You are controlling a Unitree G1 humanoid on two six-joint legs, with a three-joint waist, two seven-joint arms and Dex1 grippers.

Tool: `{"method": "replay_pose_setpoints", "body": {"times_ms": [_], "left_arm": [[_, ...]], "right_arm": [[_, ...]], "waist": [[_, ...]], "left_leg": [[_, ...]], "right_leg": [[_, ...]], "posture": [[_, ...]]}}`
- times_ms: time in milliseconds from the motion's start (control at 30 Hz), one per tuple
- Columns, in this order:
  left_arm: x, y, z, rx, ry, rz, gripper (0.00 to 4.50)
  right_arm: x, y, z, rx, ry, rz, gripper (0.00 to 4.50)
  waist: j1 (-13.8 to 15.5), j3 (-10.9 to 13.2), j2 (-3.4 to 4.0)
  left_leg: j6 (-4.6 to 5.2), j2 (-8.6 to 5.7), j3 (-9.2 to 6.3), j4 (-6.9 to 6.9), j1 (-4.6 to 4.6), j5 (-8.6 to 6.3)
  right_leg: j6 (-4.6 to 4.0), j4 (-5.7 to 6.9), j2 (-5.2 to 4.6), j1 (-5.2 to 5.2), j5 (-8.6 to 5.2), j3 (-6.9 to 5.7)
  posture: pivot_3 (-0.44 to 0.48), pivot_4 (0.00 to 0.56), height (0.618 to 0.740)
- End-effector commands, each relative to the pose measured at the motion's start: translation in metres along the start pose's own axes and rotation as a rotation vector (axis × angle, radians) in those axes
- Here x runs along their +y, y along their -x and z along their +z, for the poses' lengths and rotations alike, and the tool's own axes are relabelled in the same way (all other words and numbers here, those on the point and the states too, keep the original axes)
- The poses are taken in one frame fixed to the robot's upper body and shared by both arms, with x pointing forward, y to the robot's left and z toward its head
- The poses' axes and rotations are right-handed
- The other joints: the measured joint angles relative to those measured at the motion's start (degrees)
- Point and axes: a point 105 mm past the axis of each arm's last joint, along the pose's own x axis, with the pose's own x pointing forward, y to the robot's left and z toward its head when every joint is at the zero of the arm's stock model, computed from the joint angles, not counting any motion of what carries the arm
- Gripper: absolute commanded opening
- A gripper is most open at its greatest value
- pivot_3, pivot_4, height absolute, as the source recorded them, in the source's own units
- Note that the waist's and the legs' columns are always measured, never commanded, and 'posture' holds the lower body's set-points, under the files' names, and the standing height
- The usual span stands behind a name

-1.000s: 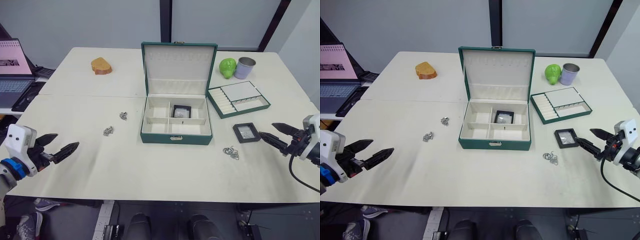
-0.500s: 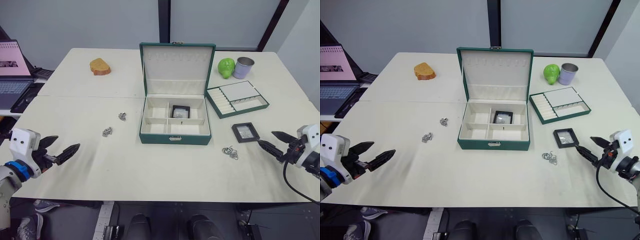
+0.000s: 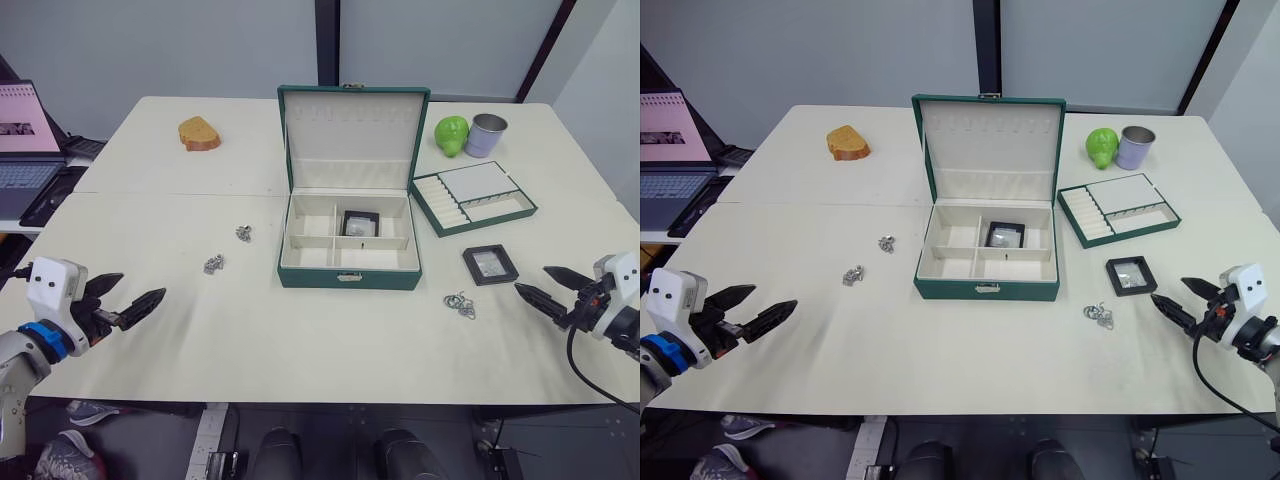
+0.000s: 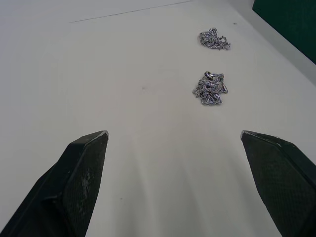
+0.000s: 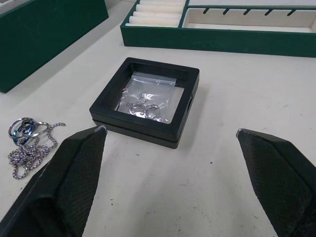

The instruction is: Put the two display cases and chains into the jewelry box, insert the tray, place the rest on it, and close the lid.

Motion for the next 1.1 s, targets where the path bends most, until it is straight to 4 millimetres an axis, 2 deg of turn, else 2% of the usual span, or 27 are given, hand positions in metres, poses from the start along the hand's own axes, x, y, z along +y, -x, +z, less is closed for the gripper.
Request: {"method": "replay_pose_setpoints", "body": {"times_ms": [33,100,200,300,400,533,700,867,1100], "left_arm": [[-0.007,-0.001,0.009,-0.022,-0.018,-0.023,4.47],[-0.014,-0.005,0.012,-0.046,0.006,-0.031,4.47],[-0.018,-0.009,0.013,-0.064,0.019,-0.019,4.47],[-0.032,-0.021,0.017,-0.107,0.055,-0.018,4.47],[-0.046,-0.037,0.018,-0.118,0.070,-0.020,4.47],[-0.051,-0.056,0.017,-0.119,0.090,0.034,4.47],[-0.049,-0.070,0.013,-0.126,0.101,0.119,4.47],[-0.047,-0.078,0.010,-0.132,0.126,0.182,4.47],[-0.046,-0.091,-0.002,-0.102,0.151,0.208,4.47]], "right_arm": [[0.002,0.002,0.028,-0.079,0.026,0.032,4.50],[0.018,-0.006,0.054,-0.134,0.045,0.115,4.50],[0.036,-0.012,0.076,-0.162,0.071,0.196,4.50],[0.084,-0.028,0.117,-0.205,0.132,0.417,4.50],[0.121,-0.043,0.135,-0.205,0.209,0.569,4.50],[0.152,-0.063,0.149,-0.212,0.287,0.679,4.50],[0.179,-0.080,0.164,-0.247,0.325,0.761,4.50],[0.188,-0.090,0.166,-0.253,0.344,0.787,4.50],[0.190,-0.092,0.169,-0.269,0.338,0.795,4.50]], "waist": [[0.00,0.00,0.00],[0.01,0.00,0.01],[-0.01,-0.02,0.04],[-0.01,-0.02,0.03],[-0.03,-0.02,0.02],[0.19,-0.10,-0.16],[0.05,-0.09,-0.17],[0.03,-0.10,-0.18],[0.00,-0.10,-0.19]], "left_leg": [[0.00,0.00,0.00,0.00,0.00,0.00],[0.00,0.00,0.00,0.00,0.00,0.00],[0.00,0.01,0.01,-0.01,0.00,0.00],[0.00,0.03,-0.02,-0.03,0.00,0.00],[0.00,0.03,-0.03,-0.01,0.00,0.00],[0.00,0.02,-0.13,0.01,-0.05,0.00],[0.00,0.03,-0.12,0.04,-0.08,0.00],[0.00,0.03,-0.11,0.04,-0.08,0.00],[0.00,0.03,-0.13,0.04,-0.08,0.00]], "right_leg": [[0.00,0.00,0.00,0.00,0.00,0.00],[0.00,0.00,0.00,0.00,0.00,0.01],[0.00,0.01,0.00,0.00,0.00,0.02],[0.00,0.01,0.01,-0.01,0.00,0.01],[0.00,0.03,0.01,-0.02,0.00,0.03],[0.00,-0.02,0.00,0.00,0.00,-0.09],[0.00,0.00,-0.02,-0.05,0.00,-0.11],[0.00,0.01,-0.03,-0.06,0.00,-0.10],[0.00,0.02,-0.03,-0.06,0.00,-0.13]], "posture": [[0.000,0.150,0.740],[0.000,0.150,0.740],[0.000,0.150,0.740],[0.000,0.150,0.740],[0.000,0.150,0.740],[0.000,0.150,0.740],[0.000,0.150,0.740],[0.000,0.150,0.740],[0.000,0.150,0.740]]}}
